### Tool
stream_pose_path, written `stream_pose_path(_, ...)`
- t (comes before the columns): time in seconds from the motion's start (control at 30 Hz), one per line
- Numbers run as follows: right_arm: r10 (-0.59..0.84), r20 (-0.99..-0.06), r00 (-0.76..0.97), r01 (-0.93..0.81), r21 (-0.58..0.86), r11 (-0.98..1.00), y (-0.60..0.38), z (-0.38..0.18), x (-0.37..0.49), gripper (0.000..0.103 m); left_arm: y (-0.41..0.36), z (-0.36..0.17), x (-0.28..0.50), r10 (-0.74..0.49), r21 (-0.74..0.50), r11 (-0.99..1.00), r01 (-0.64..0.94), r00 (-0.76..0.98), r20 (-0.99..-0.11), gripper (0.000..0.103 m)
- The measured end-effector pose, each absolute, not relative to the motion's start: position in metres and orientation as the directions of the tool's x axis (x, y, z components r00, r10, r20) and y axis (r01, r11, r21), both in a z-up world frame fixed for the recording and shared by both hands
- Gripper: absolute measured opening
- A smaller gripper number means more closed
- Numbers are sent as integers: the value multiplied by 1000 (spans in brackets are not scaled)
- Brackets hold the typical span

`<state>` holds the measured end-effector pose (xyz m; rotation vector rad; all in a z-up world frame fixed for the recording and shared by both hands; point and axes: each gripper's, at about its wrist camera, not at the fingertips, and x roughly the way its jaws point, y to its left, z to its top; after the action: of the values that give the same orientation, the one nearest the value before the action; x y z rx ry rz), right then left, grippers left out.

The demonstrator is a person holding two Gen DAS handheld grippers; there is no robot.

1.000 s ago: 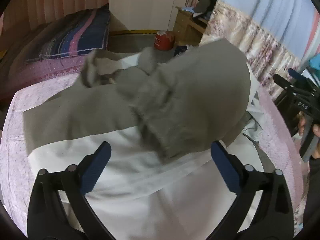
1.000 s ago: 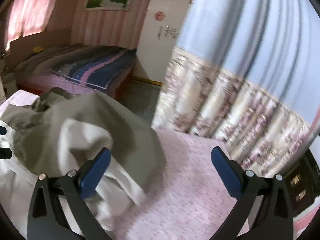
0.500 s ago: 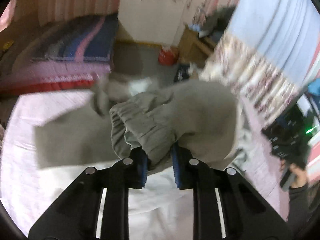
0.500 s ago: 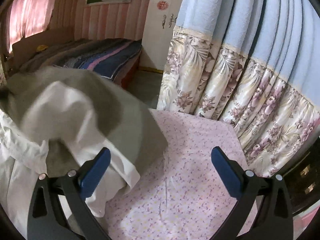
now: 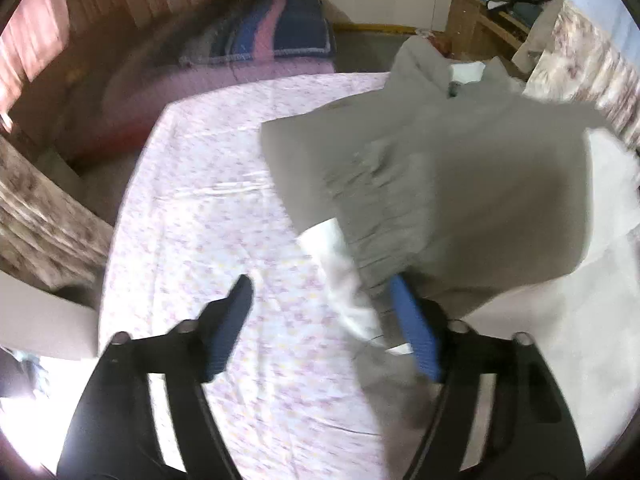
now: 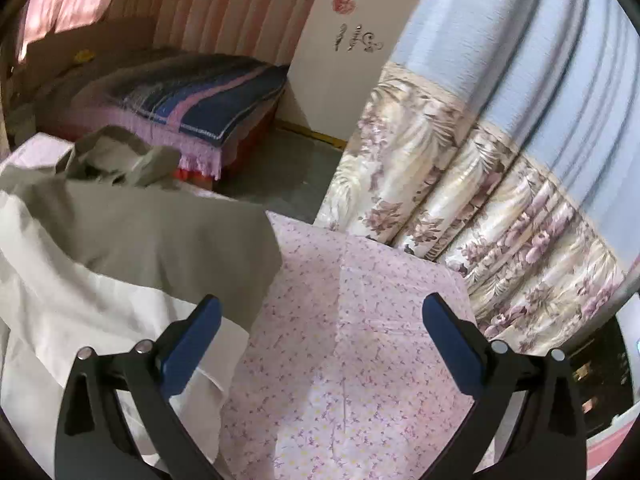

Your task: Fold large clothes

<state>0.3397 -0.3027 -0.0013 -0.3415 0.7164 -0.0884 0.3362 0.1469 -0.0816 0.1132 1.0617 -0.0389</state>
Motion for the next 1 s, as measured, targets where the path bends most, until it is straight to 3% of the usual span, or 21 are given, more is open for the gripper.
stream_pose_path(0.13, -118, -606, 787, -107, -322, 941, -286, 8, 329, 101, 153, -52, 319, 55, 94, 995, 31, 617, -785, 86)
stream_pose_path(0.27, 65, -594, 801, -242, -223, 944, -261, 20, 317, 101, 132, -22, 316, -36, 5, 998, 56, 706, -707, 89)
stream_pose_path(0.37, 168, -607, 777, -342, -182, 922, -237, 10, 316, 100, 103, -31, 332, -139, -84, 990, 114, 683, -717, 88)
stream_pose_path(0.4, 192, -622, 759, -381, -184, 906, -228, 2, 316, 96, 91, -37, 337, -158, -93, 987, 133, 670, -725, 84)
stream_pose_path(0.47, 182, -656, 732, -417, -221, 881, -215, -14, 319, 64, 72, -53, 347, -158, -67, 984, 165, 638, -754, 72)
stream_pose_path(0.5, 178, -693, 699, -438, -218, 872, -211, -25, 323, 40, 63, -65, 355, -127, -21, 984, 175, 623, -772, 65)
stream_pose_path(0.57, 161, -730, 664, -456, -225, 861, -210, -45, 330, 36, 53, -85, 366, -51, 74, 980, 183, 599, -799, 54)
stream_pose_path(0.7, 78, -725, 684, -472, -359, 805, -214, -77, 336, 30, 60, -111, 378, -24, 97, 976, 194, 540, -841, 38)
stream_pose_path(0.87, 84, -723, 686, -511, -397, 762, -217, -101, 348, 28, 63, -130, 390, -18, 120, 967, 226, 528, -849, 37)
stream_pose_path(1.0, 119, -731, 672, -515, -346, 784, -223, -105, 355, 27, 65, -137, 393, -3, 147, 963, 224, 558, -830, 37)
